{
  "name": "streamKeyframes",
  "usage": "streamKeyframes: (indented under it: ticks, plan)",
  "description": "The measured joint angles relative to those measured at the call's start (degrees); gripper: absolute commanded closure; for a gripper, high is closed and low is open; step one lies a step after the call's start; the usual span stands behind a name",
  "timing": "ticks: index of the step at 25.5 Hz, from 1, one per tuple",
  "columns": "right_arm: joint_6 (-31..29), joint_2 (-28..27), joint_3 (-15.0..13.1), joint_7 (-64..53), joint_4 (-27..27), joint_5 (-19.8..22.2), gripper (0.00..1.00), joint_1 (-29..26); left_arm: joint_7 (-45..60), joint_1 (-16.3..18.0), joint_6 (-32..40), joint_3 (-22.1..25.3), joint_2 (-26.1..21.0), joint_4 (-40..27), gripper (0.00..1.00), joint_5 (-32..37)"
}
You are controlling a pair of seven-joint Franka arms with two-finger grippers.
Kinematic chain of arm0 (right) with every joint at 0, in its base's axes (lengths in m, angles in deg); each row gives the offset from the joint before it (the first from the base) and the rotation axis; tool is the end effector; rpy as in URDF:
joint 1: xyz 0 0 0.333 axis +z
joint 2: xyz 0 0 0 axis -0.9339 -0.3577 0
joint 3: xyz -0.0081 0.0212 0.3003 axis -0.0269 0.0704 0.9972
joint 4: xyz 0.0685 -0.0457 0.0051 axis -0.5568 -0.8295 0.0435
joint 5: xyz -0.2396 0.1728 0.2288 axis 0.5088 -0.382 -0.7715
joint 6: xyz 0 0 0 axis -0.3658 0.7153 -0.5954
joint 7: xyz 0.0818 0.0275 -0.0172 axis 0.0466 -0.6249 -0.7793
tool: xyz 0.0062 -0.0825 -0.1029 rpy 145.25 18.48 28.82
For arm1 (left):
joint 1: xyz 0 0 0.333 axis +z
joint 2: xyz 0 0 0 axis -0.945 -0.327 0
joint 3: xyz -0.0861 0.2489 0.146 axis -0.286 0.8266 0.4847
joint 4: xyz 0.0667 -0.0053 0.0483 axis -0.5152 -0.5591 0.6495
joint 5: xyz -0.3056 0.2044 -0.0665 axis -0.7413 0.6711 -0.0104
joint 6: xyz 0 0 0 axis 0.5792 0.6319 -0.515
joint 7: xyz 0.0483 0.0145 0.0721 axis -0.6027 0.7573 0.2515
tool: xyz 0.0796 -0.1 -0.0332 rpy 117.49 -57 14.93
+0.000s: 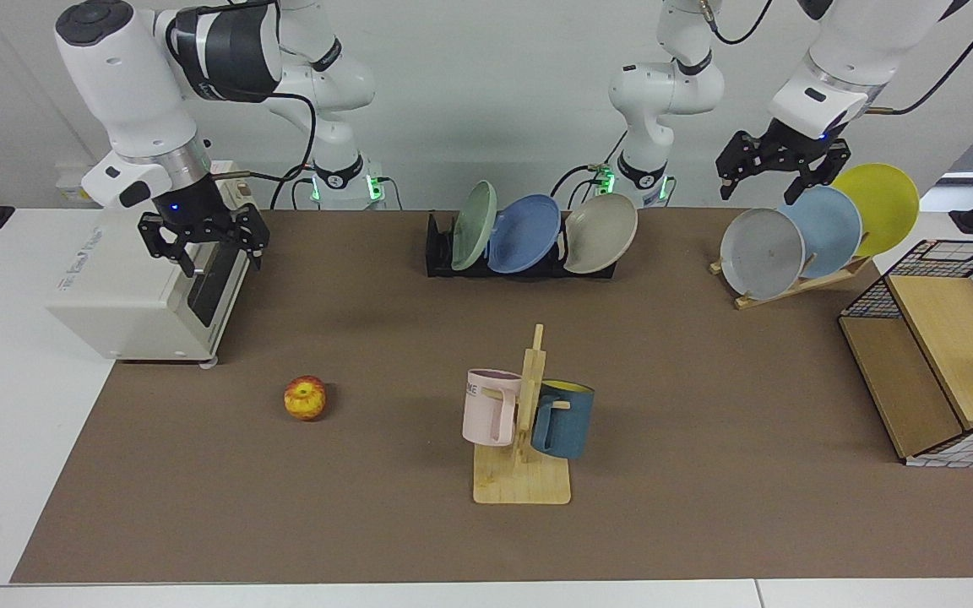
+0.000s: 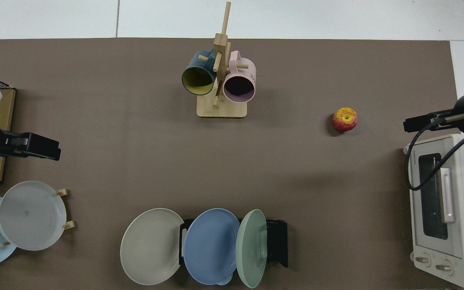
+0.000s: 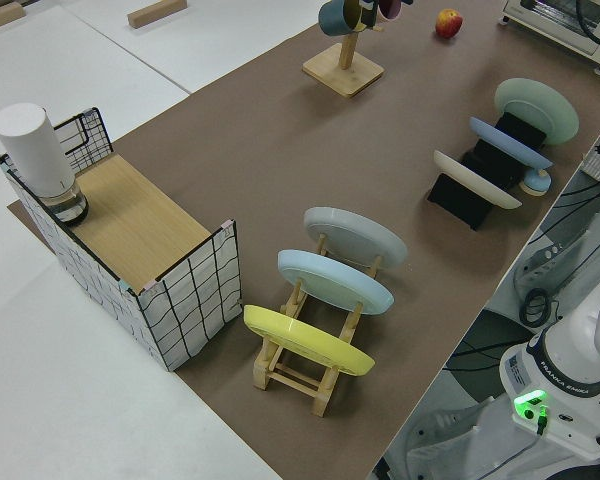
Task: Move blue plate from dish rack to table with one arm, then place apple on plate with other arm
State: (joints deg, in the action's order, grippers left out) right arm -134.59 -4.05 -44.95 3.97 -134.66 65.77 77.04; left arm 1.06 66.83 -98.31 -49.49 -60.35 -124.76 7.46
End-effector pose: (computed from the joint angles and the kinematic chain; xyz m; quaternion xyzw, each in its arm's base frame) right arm 0.5545 -0.0173 0.5400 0.9970 0.0576 0.0506 0.0069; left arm 0.5099 -0.0554 0.6203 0.9976 -0.0614 -0.0282 0.0165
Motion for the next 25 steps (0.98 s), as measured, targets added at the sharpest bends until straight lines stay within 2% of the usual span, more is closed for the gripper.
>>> streamKeyframes:
  ticks: [20,25]
  plan:
    - [0.0,0.0,-0.1,0.0,-0.2,0.5,0.00,-0.1,0.1,0.0,0.1,-0.1,0.3,-0.2,0.00,0.0]
    - [0.0,0.0,-0.1,0.0,-0.2,0.5,0.00,-0.1,0.1,-0.1,0.2,-0.7,1.6,-2.6,0.00,0.0]
